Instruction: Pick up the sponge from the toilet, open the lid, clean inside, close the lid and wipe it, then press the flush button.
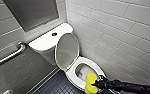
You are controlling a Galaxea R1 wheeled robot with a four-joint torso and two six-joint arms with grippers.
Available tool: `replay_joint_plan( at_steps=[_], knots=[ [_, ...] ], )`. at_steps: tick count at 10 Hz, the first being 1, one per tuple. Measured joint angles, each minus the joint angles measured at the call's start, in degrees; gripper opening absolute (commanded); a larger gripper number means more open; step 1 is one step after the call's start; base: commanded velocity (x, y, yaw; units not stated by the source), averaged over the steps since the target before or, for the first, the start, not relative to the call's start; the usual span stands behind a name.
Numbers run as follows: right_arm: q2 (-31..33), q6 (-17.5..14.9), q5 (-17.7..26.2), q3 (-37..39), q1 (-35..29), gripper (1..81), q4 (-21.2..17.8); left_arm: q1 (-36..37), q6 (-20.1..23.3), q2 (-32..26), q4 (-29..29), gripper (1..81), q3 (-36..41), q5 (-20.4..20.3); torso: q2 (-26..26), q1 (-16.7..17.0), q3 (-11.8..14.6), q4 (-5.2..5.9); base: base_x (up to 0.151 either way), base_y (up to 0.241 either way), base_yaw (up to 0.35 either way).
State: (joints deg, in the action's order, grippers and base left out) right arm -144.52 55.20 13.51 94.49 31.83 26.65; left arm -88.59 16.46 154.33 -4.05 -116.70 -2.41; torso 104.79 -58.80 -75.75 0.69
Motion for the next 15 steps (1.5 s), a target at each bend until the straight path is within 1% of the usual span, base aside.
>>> replay_joint_plan(
  at_steps=[4,6,7,9,12,13,15],
  knots=[
    [14.4,0.0,0.3,-9.5,2.5,1.0,0.4,0.2,0.0,0.4,0.0,81.1,0.0,0.0,0.0,0.0,0.0,0.00,0.000,0.000,0.000],
    [22.0,0.0,1.2,-13.1,3.0,1.0,0.6,1.1,0.0,0.4,0.0,81.1,0.0,0.0,0.0,0.0,0.0,0.00,0.000,0.000,0.000],
    [24.8,0.0,1.3,-14.3,4.0,1.0,0.6,1.5,0.0,0.1,0.0,81.1,0.2,0.0,0.0,0.0,0.0,0.00,0.000,0.000,0.000],
    [27.5,0.3,2.4,-14.5,8.3,1.0,0.6,2.2,0.0,-1.7,0.0,81.1,3.0,0.1,0.0,0.0,0.0,0.00,0.000,0.000,0.000],
    [27.6,0.3,2.5,-12.2,16.9,1.0,0.6,3.8,0.0,-6.2,0.0,81.1,9.0,0.6,0.0,0.0,0.0,0.00,0.000,0.000,0.000],
    [27.3,0.3,1.7,-11.0,19.9,1.0,0.6,5.6,0.0,-7.4,0.0,81.1,11.1,0.7,0.0,0.0,0.0,0.00,0.000,0.000,0.000],
    [25.9,0.1,-2.6,-6.5,28.3,1.0,0.6,8.8,0.0,-10.6,0.0,81.1,16.7,0.9,0.0,0.0,0.0,0.00,0.000,0.000,0.000]
  ],
)
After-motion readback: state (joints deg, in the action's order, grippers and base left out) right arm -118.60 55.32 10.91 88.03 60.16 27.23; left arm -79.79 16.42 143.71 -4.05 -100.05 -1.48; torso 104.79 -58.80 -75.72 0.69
